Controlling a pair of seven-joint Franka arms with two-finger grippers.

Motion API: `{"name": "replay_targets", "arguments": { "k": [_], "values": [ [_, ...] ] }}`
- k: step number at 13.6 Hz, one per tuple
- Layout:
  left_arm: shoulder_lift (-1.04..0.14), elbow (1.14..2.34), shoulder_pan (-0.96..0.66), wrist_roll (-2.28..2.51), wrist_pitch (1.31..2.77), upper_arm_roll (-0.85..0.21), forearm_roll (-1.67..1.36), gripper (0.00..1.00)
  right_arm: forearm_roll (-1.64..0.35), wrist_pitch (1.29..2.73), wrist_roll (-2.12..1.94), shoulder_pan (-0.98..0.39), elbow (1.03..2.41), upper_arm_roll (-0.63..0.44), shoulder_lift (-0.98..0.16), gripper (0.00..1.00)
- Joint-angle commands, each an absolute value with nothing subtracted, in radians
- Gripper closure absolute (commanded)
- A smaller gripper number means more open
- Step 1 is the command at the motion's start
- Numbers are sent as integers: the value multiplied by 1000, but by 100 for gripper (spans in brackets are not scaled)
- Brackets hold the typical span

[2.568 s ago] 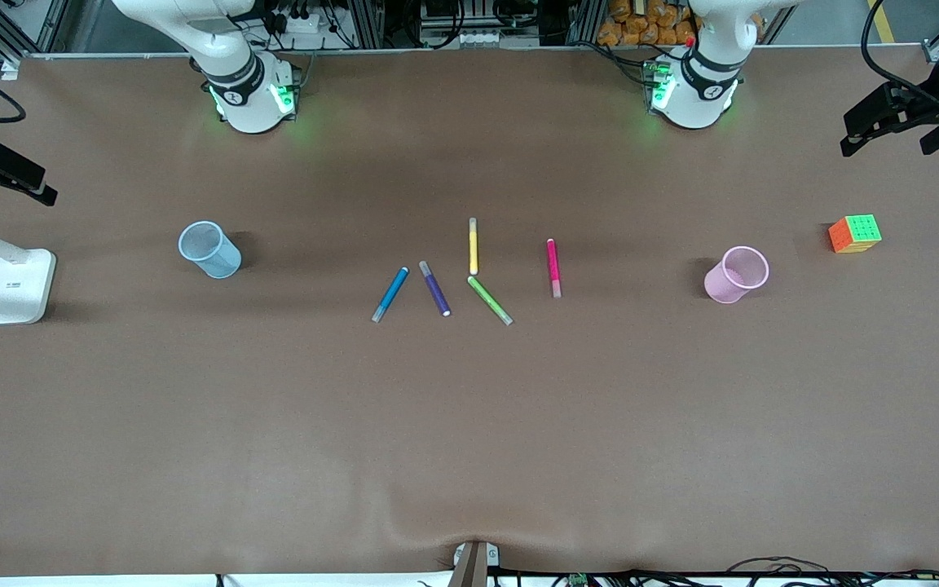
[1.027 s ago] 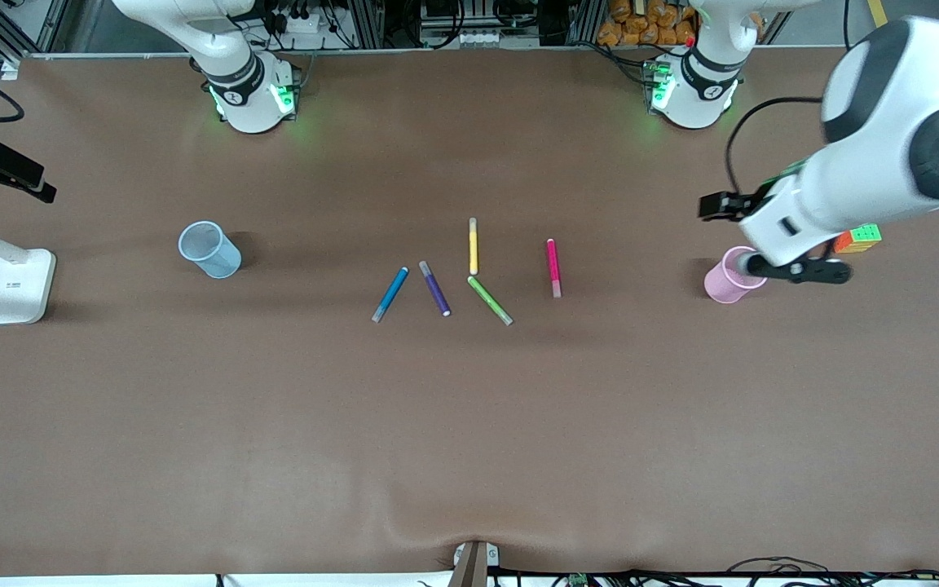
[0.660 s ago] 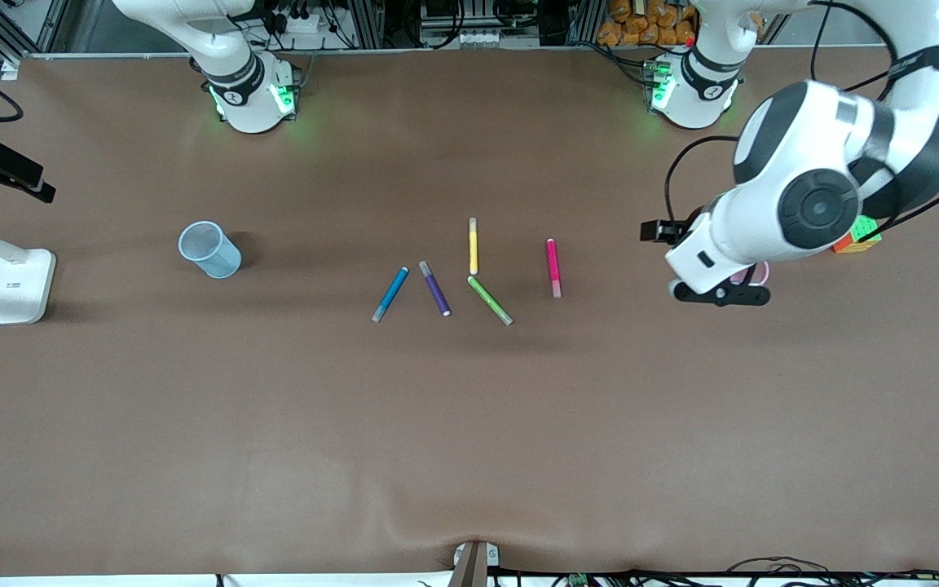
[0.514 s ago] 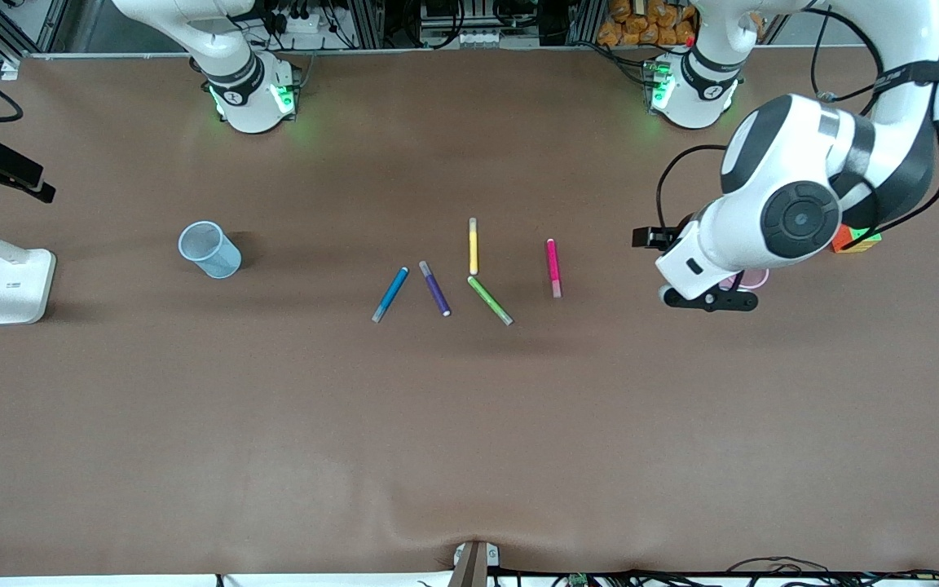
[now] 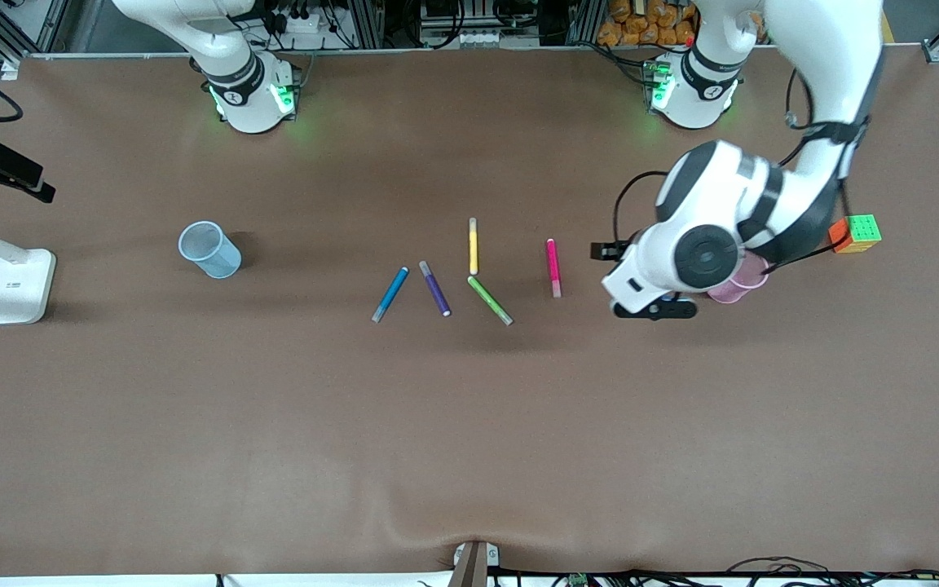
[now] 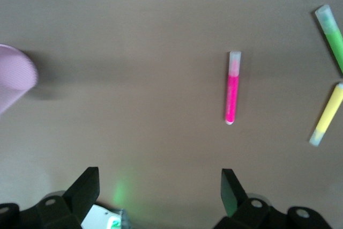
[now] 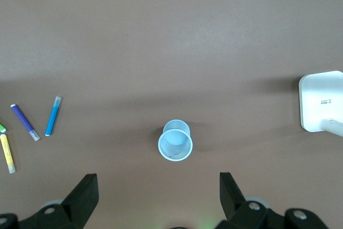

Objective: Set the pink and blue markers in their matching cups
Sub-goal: 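Move the left gripper over the pink marker and lower it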

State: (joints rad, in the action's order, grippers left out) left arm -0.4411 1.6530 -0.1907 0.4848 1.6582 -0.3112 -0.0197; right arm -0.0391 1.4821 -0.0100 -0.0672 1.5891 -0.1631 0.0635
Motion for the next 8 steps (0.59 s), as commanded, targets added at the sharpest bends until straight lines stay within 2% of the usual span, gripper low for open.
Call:
{"name": "replay_targets", "arguments": {
  "k": [1, 3, 8],
  "values": [
    [-495, 1643, -213, 549, 1704, -311, -35, 0, -29, 1480, -3, -64, 1606, -160, 87, 0],
    [-529, 1644, -235, 580, 1739, -311, -48, 0, -29, 1480, -3, -63, 1606, -161, 87, 0],
    [-621, 1641, -258, 583, 1864, -311, -51, 12, -29, 1480, -2, -64, 1601, -161, 86, 0]
  ]
}}
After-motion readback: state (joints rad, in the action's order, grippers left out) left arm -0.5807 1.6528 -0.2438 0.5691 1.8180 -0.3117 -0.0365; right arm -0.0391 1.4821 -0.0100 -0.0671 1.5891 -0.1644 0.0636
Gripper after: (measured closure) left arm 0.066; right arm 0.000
